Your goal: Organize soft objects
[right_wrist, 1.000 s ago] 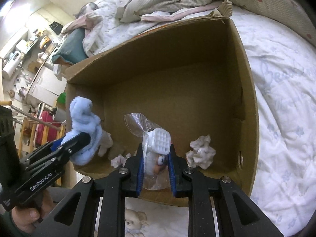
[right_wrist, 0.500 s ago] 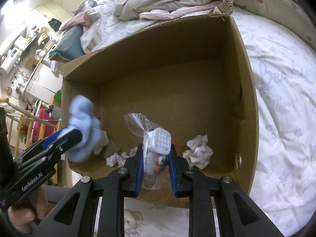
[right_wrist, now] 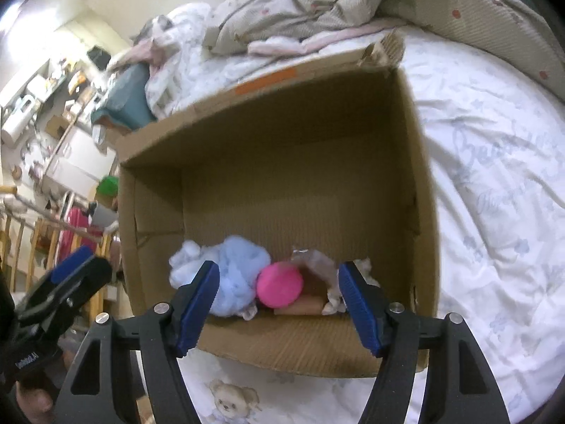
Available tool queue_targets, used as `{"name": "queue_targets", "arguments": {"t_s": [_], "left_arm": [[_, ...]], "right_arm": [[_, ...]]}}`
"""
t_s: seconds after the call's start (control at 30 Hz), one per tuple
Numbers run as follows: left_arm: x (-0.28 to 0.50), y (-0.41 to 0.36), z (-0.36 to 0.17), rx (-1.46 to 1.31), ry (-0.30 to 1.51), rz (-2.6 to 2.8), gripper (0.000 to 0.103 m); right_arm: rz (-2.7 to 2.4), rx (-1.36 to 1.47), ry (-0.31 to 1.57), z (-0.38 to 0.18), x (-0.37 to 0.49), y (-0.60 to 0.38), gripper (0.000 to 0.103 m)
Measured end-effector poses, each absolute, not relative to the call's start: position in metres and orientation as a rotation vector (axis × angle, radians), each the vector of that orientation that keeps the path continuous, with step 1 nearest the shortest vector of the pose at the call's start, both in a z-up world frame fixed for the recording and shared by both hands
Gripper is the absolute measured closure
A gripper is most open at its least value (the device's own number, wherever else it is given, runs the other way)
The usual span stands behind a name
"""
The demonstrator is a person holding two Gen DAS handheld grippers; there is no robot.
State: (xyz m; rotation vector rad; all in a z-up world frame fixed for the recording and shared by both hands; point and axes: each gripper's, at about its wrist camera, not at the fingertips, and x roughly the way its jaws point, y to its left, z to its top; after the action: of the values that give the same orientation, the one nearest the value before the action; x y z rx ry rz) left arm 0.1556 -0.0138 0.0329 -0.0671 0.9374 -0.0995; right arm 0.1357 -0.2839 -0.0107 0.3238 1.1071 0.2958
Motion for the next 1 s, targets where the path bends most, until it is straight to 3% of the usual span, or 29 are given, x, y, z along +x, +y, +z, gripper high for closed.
{"name": "queue_targets", "arguments": {"t_s": [0.07, 0.2, 0.23, 0.53, 1.0], "left_arm": [[0.151, -0.012, 0.038, -0.049, 0.926, -0.079, 0.008], [0.138, -0.005, 0.056, -0.052, 0.866, -0.060, 0.008], [0.134, -0.004, 0.060, -0.052, 0.852, -0.052, 0.008], [0.097, 0.010, 0.074, -0.053, 0.804, -0.017, 0.008], [0.050, 0.015, 0.075, 0.008, 0.756, 0.025, 0.008]], "right_arm": [[0.291, 0.332, 1.064, -0.001, 0.134, -0.287, 0.024], [0.291, 0.319, 0.967, 0.023, 0.122, -0.287, 0.002], [0.288, 0.311, 0.948, 0.028, 0.117, -0.287, 0.001], [0.268, 0.227, 0.837, 0.058, 0.077, -0.284, 0.000], [0.236, 0.165, 0.779, 0.058, 0.027, -0.270, 0.000]]}}
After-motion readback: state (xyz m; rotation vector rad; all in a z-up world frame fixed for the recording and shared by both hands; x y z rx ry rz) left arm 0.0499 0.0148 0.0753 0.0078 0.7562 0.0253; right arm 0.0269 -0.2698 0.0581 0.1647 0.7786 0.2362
